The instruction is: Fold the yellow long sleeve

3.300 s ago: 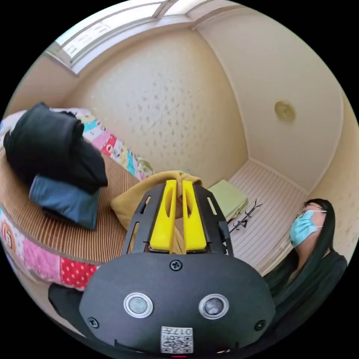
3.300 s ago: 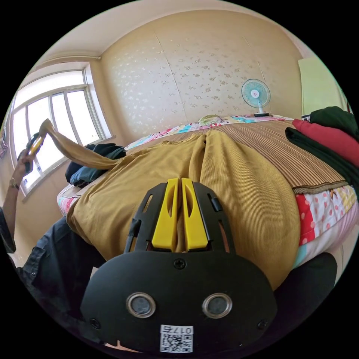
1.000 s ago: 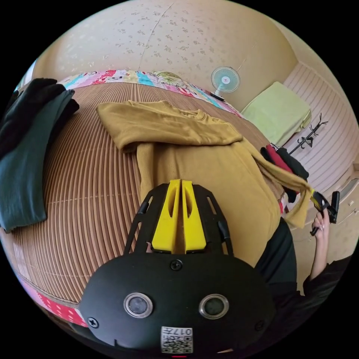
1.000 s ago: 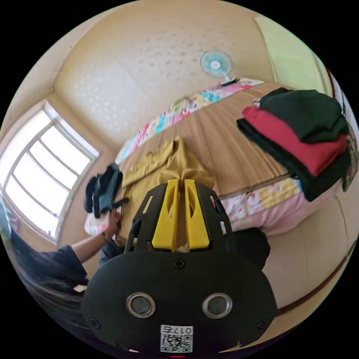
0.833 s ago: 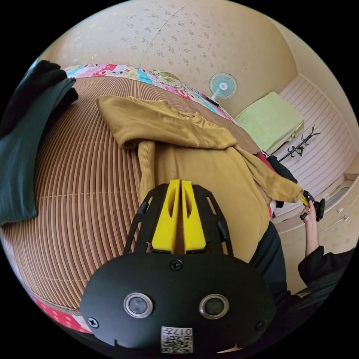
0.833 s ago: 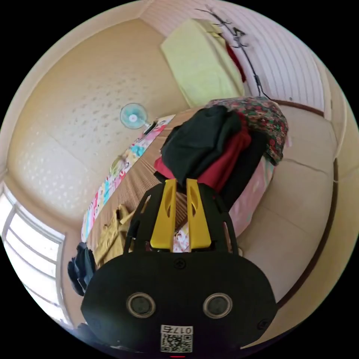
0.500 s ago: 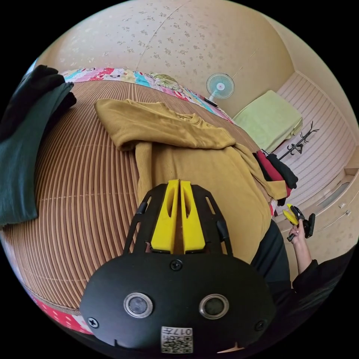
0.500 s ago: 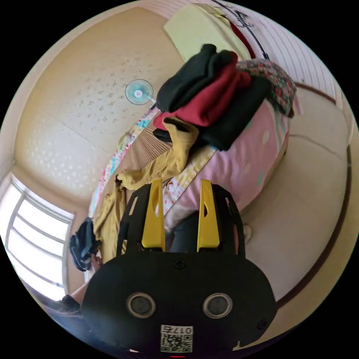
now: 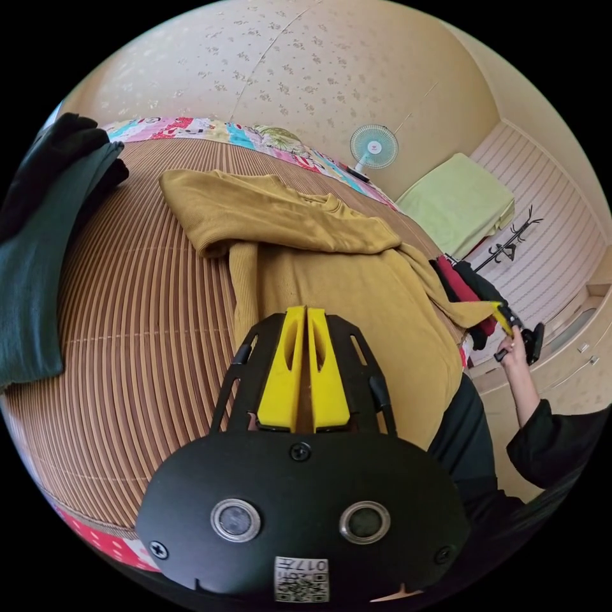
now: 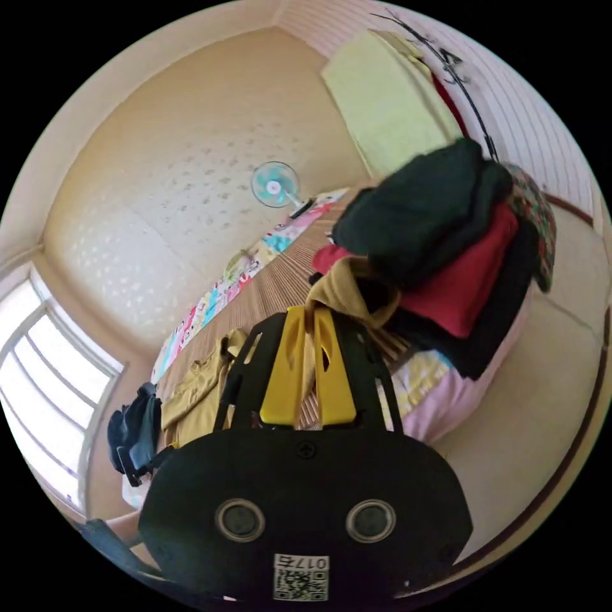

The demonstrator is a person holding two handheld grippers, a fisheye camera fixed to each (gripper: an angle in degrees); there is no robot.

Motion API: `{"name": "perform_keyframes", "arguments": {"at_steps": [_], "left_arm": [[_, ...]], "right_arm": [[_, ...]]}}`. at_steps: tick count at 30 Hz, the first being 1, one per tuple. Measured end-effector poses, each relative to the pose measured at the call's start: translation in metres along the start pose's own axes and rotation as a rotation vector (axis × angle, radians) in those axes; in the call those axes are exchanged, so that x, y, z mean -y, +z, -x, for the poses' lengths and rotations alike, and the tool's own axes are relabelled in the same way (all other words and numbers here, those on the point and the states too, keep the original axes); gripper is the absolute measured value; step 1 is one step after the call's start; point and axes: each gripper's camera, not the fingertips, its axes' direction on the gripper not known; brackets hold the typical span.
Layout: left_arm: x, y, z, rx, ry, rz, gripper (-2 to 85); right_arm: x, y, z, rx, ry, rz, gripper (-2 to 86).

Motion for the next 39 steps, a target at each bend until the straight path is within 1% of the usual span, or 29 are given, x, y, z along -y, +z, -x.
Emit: {"name": "perform_keyframes", "arguments": {"at_steps": [1, 3, 4, 6, 8, 10, 12, 14, 15, 16, 17, 18, 19, 20, 22, 23, 24, 25, 26, 28, 29, 30, 31, 33, 35, 38, 39], "left_arm": [[0.000, 0.000, 0.001, 0.000, 0.001, -0.001, -1.0], [0.000, 0.000, 0.001, -0.003, 0.002, -0.004, -1.0], [0.000, 0.000, 0.002, -0.005, 0.002, -0.005, -1.0], [0.000, 0.000, 0.002, -0.003, 0.004, -0.007, -1.0], [0.000, 0.000, 0.001, -0.002, 0.007, -0.007, -1.0], [0.000, 0.001, 0.000, -0.005, 0.009, -0.006, -1.0], [0.000, 0.002, 0.000, -0.008, 0.009, -0.007, -1.0], [0.000, 0.003, -0.002, -0.007, 0.011, -0.007, -1.0], [0.000, 0.004, -0.003, -0.004, 0.014, -0.008, -1.0], [0.000, 0.005, -0.005, 0.000, 0.019, -0.010, -1.0], [0.000, 0.006, -0.006, 0.003, 0.021, -0.011, -1.0], [0.000, 0.007, -0.009, 0.011, 0.027, -0.012, -1.0], [0.000, 0.009, -0.011, 0.017, 0.031, -0.012, -1.0], [0.000, 0.009, -0.012, 0.019, 0.032, -0.012, -1.0], [0.000, 0.012, -0.015, 0.020, 0.031, -0.012, -1.0], [0.001, 0.012, -0.016, 0.021, 0.031, -0.012, -1.0], [0.001, 0.014, -0.018, 0.024, 0.032, -0.011, -1.0], [0.001, 0.015, -0.021, 0.027, 0.034, -0.013, -1.0], [0.001, 0.016, -0.022, 0.027, 0.034, -0.014, -1.0], [0.001, 0.019, -0.024, 0.018, 0.029, -0.014, -1.0], [0.002, 0.020, -0.025, 0.017, 0.028, -0.013, -1.0], [0.002, 0.021, -0.027, 0.015, 0.028, -0.013, -1.0], [0.002, 0.023, -0.029, 0.015, 0.028, -0.014, -1.0], [0.003, 0.026, -0.032, 0.014, 0.030, -0.017, -1.0], [0.003, 0.030, -0.037, 0.016, 0.034, -0.021, -1.0], [0.004, 0.036, -0.046, 0.024, 0.044, -0.023, -1.0], [0.005, 0.039, -0.050, 0.029, 0.047, -0.023, -1.0]], "right_arm": [[0.018, -0.016, 0.019, 0.014, -0.081, -0.051, 3.3], [0.044, -0.038, 0.029, 0.058, -0.155, -0.136, 3.1], [0.060, -0.048, 0.027, 0.055, -0.186, -0.176, 3.0], [0.078, -0.051, 0.010, -0.010, -0.182, -0.173, 2.8], [0.085, -0.041, -0.025, -0.088, -0.108, -0.135, 2.7], [0.078, -0.012, -0.084, -0.149, 0.038, -0.007, 2.7], [0.067, 0.005, -0.117, -0.150, 0.155, 0.056, 2.7], [0.054, 0.001, -0.118, -0.108, 0.238, -0.019, 2.7], [0.051, -0.002, -0.101, -0.096, 0.247, -0.092, 2.8], [0.054, -0.001, -0.070, -0.093, 0.211, -0.144, 2.9], [0.057, 0.002, -0.051, -0.092, 0.181, -0.159, 3.0], [0.064, 0.012, -0.007, -0.078, 0.112, -0.169, 3.1], [0.069, 0.026, 0.043, -0.032, 0.029, -0.171, 3.2], [0.070, 0.033, 0.070, 0.004, -0.014, -0.170, 3.2], [0.054, 0.067, 0.178, 0.196, -0.185, -0.152, 3.4], [0.045, 0.076, 0.203, 0.247, -0.225, -0.141, 3.5], [0.025, 0.099, 0.251, 0.343, -0.310, -0.103, 3.8], [-0.003, 0.128, 0.294, 0.433, -0.380, -0.025, 4.1], [-0.020, 0.144, 0.312, 0.477, -0.403, 0.030, 4.5], [-0.103, 0.205, 0.370, 0.647, -0.514, 0.294, 5.1], [-0.128, 0.217, 0.381, 0.680, -0.553, 0.357, 5.0], [-0.177, 0.238, 0.397, 0.713, -0.619, 0.479, 4.4], [-0.222, 0.254, 0.402, 0.679, -0.661, 0.580, 4.0], [-0.267, 0.267, 0.393, 0.584, -0.670, 0.661, 3.7], [-0.282, 0.266, 0.372, 0.532, -0.647, 0.689, 3.6], [-0.271, 0.237, 0.334, 0.490, -0.668, 0.651, 3.8], [-0.262, 0.222, 0.319, 0.425, -0.682, 0.621, 4.1]]}}
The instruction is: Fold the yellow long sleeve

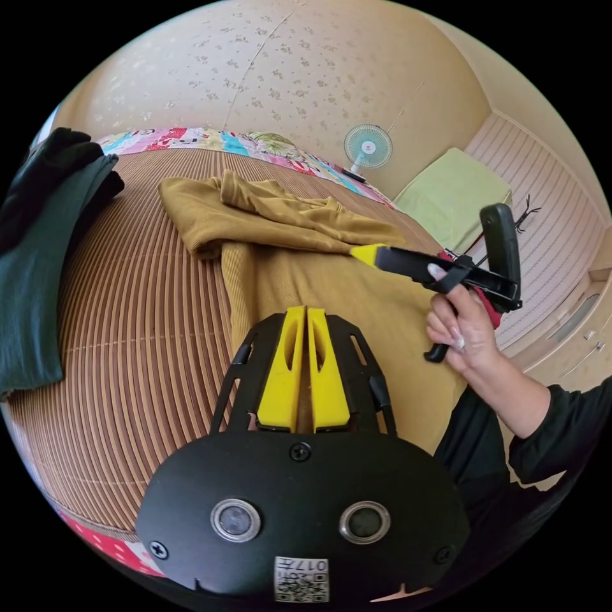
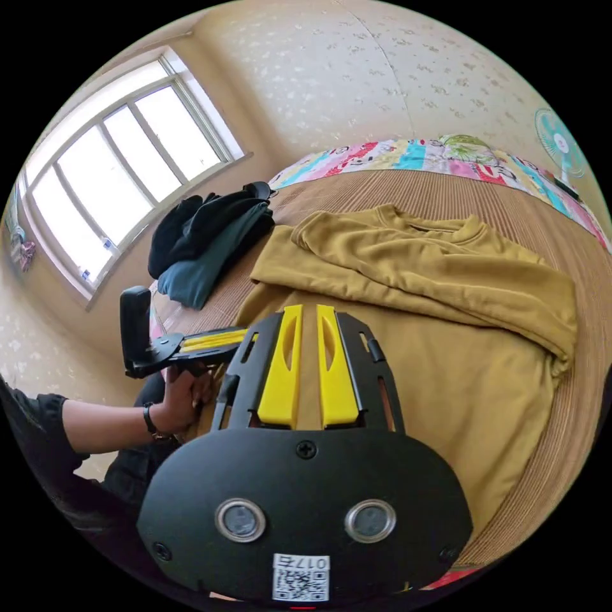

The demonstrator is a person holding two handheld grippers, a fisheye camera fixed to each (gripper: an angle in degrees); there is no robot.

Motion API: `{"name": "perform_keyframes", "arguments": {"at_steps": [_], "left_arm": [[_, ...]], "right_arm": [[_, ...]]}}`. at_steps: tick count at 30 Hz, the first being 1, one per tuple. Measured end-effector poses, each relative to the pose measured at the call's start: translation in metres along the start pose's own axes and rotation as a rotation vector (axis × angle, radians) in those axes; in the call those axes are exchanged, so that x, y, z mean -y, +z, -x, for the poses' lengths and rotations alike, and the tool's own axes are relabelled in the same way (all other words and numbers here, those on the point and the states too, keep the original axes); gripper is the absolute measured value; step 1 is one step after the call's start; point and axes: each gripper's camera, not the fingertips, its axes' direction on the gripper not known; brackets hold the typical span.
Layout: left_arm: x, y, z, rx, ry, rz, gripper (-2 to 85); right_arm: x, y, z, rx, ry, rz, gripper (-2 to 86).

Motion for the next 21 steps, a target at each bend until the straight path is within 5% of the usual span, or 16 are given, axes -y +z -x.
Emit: {"name": "perform_keyframes", "arguments": {"at_steps": [7, 11, 14, 21], "left_arm": [[0.007, 0.017, -0.030, 0.061, 0.026, 0.008, -1.0], [0.012, 0.024, -0.045, 0.081, 0.027, 0.019, -0.9], [0.021, 0.035, -0.063, 0.155, 0.019, 0.063, -0.7], [0.048, 0.081, -0.138, 0.523, 0.096, 0.190, -0.8]], "right_arm": [[-0.064, -0.085, -0.034, -0.398, 0.176, -0.051, 8.1], [-0.095, -0.025, -0.054, -0.379, 0.269, 0.119, 8.5], [-0.102, -0.013, -0.033, -0.495, 0.190, 0.049, 8.0], [-0.071, 0.007, -0.042, -0.496, 0.156, 0.165, 4.8]]}}
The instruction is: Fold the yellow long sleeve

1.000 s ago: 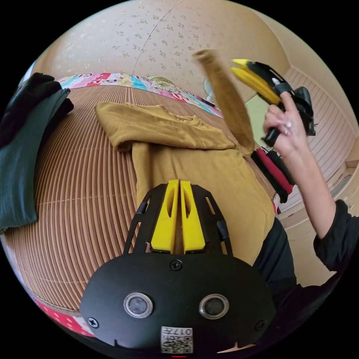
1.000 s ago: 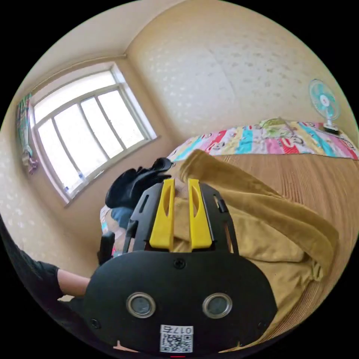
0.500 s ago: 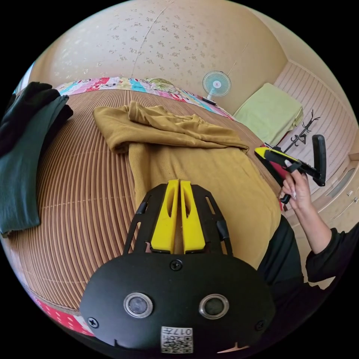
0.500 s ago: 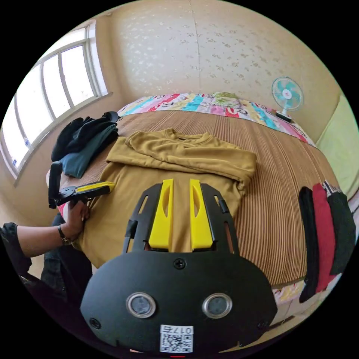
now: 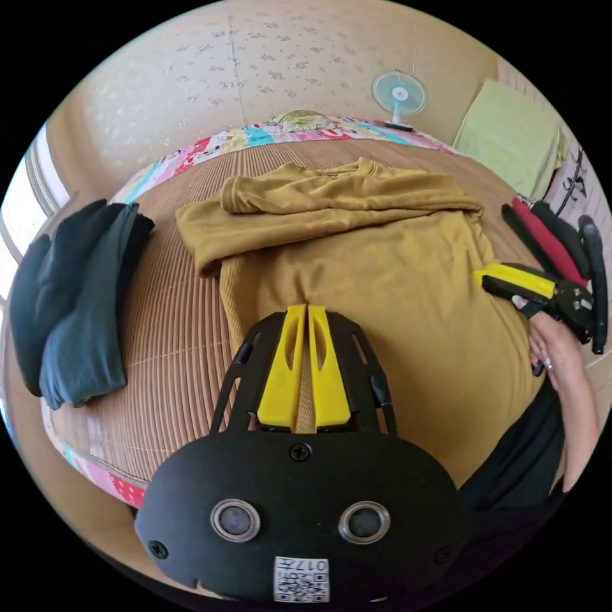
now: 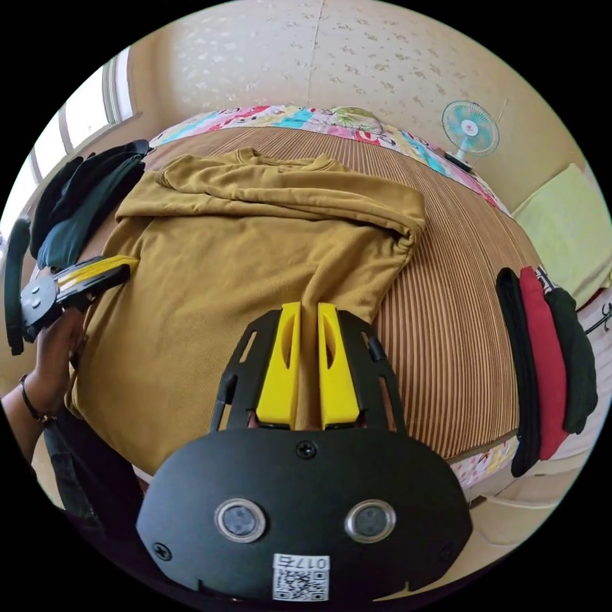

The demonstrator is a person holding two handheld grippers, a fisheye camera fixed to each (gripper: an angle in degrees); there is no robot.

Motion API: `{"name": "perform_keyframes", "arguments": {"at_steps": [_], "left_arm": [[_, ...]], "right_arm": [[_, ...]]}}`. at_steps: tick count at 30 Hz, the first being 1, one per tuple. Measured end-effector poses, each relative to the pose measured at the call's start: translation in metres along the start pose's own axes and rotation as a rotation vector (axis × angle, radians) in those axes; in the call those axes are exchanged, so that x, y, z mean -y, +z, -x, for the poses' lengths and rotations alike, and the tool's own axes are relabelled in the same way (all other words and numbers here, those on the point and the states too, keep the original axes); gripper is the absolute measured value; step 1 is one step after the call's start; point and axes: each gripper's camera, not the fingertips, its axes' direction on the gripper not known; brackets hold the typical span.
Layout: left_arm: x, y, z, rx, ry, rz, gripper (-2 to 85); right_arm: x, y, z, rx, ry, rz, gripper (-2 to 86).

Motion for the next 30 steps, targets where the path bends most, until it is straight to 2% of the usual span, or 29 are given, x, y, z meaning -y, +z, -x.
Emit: {"name": "perform_keyframes", "arguments": {"at_steps": [2, 4, 9, 11, 13, 15, 17, 20, 21, 23, 30], "left_arm": [[0.010, 0.004, -0.006, 0.023, -0.015, 0.039, -0.9], [0.014, 0.004, 0.000, -0.034, -0.065, 0.044, -0.9], [0.024, -0.002, 0.008, -0.137, -0.109, 0.074, -0.9], [0.030, 0.000, 0.020, -0.214, -0.189, 0.109, -0.9], [0.054, 0.009, 0.043, -0.363, -0.322, 0.266, -1.0], [0.080, 0.017, 0.040, -0.386, -0.196, 0.341, -1.0], [0.096, 0.021, 0.038, -0.372, -0.153, 0.338, -1.0], [0.105, 0.019, 0.026, -0.274, -0.111, 0.168, -1.0], [0.098, 0.017, 0.016, -0.208, -0.077, 0.044, -1.0], [0.097, 0.014, 0.005, -0.141, -0.068, 0.018, -1.0], [0.116, 0.006, -0.057, 0.250, 0.072, -0.004, -1.0]], "right_arm": [[0.009, 0.005, -0.017, 0.077, 0.040, 0.017, 4.2], [0.021, 0.012, -0.031, 0.140, 0.070, 0.048, 3.7], [0.027, 0.015, -0.029, 0.093, 0.051, 0.041, 3.4], [0.030, 0.017, -0.028, 0.078, 0.039, 0.044, 3.4], [0.039, 0.020, -0.041, 0.132, 0.046, 0.056, 3.3], [0.050, 0.024, -0.052, 0.174, 0.055, 0.062, 3.2], [0.062, 0.030, -0.056, 0.173, 0.066, 0.059, 3.2], [0.084, 0.038, -0.042, 0.061, 0.016, 0.044, 3.2], [0.091, 0.041, -0.036, 0.021, -0.014, 0.032, 3.2], [0.102, 0.045, -0.039, 0.028, -0.022, 0.023, 3.2], [0.133, 0.065, -0.117, 0.357, 0.129, 0.021, 2.9]]}}
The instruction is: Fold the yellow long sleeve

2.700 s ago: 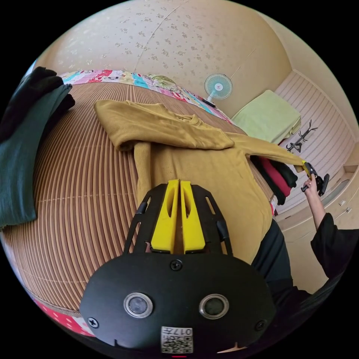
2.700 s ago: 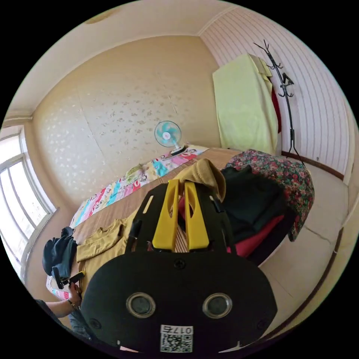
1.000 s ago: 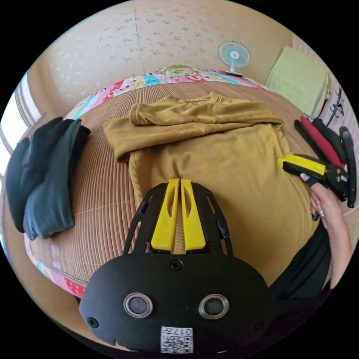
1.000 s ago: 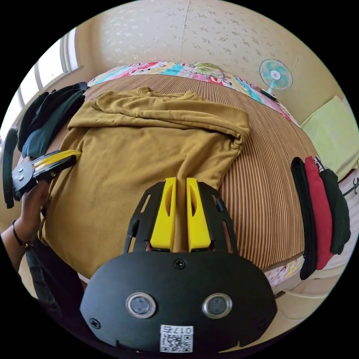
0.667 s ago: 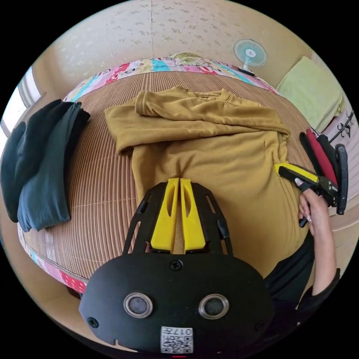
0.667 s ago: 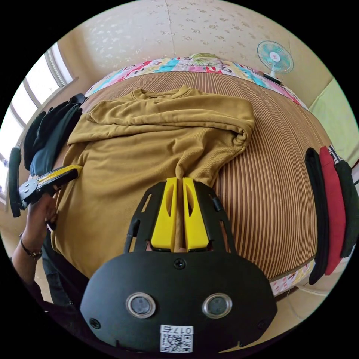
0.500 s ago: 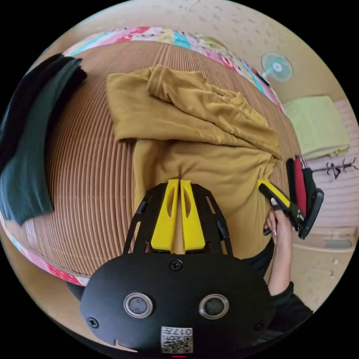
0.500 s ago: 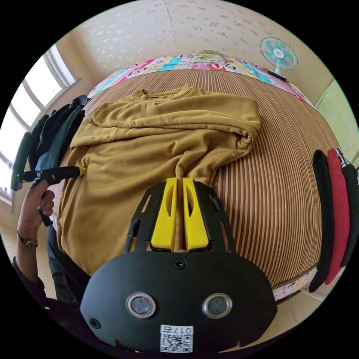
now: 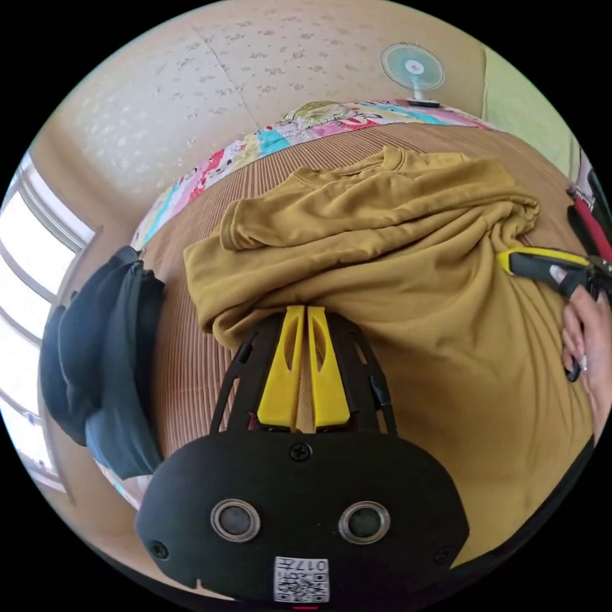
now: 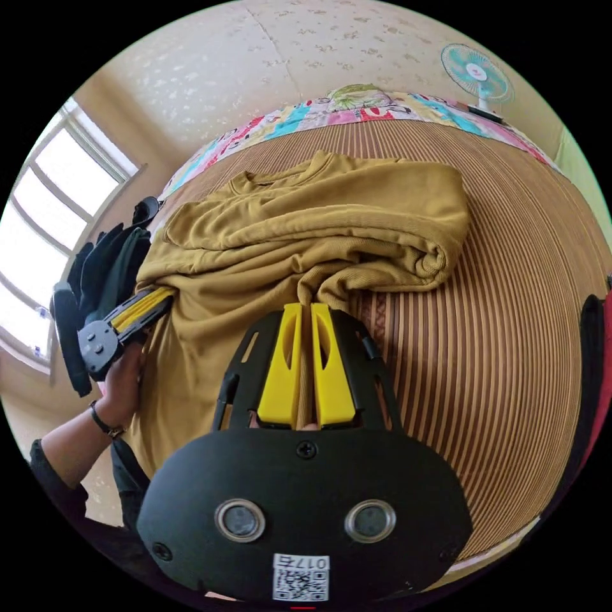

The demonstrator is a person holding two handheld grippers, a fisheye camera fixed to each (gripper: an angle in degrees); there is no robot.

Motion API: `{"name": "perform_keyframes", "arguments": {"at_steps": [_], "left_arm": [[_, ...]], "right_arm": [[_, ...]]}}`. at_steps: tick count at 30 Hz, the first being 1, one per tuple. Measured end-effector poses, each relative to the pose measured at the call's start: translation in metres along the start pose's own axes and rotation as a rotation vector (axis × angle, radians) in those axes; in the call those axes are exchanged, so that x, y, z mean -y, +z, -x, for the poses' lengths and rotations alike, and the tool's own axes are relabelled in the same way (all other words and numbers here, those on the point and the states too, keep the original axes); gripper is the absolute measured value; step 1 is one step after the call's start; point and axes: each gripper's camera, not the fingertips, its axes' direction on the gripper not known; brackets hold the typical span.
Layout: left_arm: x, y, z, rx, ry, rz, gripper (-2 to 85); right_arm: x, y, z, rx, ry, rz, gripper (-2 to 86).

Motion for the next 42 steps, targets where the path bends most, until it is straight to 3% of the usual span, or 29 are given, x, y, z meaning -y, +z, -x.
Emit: {"name": "perform_keyframes", "arguments": {"at_steps": [5, 8, 10, 12, 15, 18, 23, 27, 31, 33, 37, 39, 42], "left_arm": [[-0.011, -0.023, 0.000, 0.069, 0.014, -0.042, -0.8], [-0.049, -0.067, 0.060, -0.277, -0.179, -0.144, -0.4], [-0.115, -0.111, 0.109, -0.675, -0.222, -0.314, 0.0], [-0.174, -0.139, 0.138, -0.773, -0.290, -0.409, 0.6], [-0.276, -0.171, 0.177, -0.659, -0.488, -0.509, 5.0], [-0.331, -0.172, 0.203, -0.557, -0.577, -0.471, 11.3], [-0.316, -0.122, 0.209, -0.802, -0.476, -0.159, 13.6], [-0.321, -0.115, 0.217, -0.709, -0.561, -0.098, 6.7], [-0.330, -0.106, 0.239, -0.849, -0.631, -0.049, 5.1], [-0.339, -0.108, 0.247, -0.883, -0.626, -0.055, 5.0], [-0.363, -0.122, 0.258, -0.927, -0.642, -0.085, 5.0], [-0.369, -0.127, 0.260, -0.944, -0.645, -0.091, 5.0], [-0.374, -0.139, 0.262, -0.939, -0.616, -0.106, 5.0]], "right_arm": [[0.002, -0.003, 0.013, -0.097, -0.053, -0.008, 2.9], [0.002, -0.004, 0.015, -0.128, -0.075, -0.018, 3.0], [0.007, -0.008, 0.004, -0.081, -0.058, -0.017, 3.1], [0.009, -0.011, 0.000, -0.069, -0.054, -0.020, 3.1], [0.011, -0.014, 0.008, -0.129, -0.080, -0.024, 3.2], [0.015, -0.017, 0.011, -0.160, -0.091, -0.024, 3.2], [0.023, -0.031, -0.012, -0.048, -0.054, -0.029, 3.3], [0.033, -0.043, -0.022, -0.001, -0.014, 0.022, 3.4], [0.039, -0.074, -0.002, -0.031, -0.133, 0.336, 3.6], [0.006, -0.117, 0.010, -0.076, -0.201, 0.249, 3.7], [-0.104, -0.209, 0.000, -0.163, -0.044, -0.039, 6.4], [-0.152, -0.224, -0.023, -0.160, 0.046, -0.085, 9.5], [-0.211, -0.213, -0.073, -0.126, 0.226, -0.003, 12.8]]}}
